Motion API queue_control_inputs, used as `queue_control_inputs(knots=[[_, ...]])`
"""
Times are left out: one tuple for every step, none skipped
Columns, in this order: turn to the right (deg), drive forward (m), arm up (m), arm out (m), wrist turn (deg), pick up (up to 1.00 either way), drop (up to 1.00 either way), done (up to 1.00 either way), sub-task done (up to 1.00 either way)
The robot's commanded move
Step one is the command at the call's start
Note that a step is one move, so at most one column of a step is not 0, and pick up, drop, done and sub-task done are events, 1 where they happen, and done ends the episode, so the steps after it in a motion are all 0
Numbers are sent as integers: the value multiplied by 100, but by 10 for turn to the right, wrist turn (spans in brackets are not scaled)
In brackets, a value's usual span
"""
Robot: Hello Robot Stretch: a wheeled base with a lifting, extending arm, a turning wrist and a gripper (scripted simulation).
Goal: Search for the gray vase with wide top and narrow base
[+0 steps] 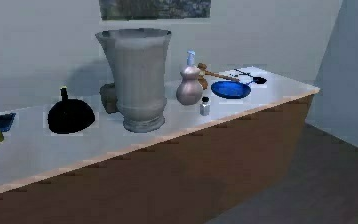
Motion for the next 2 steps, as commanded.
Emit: queue_control_inputs(knots=[[-90, 0, 0, 0, 0, 0, 0, 0, 0], [0, 0, 0, 0, 0, 0, 0, 100, 0]])
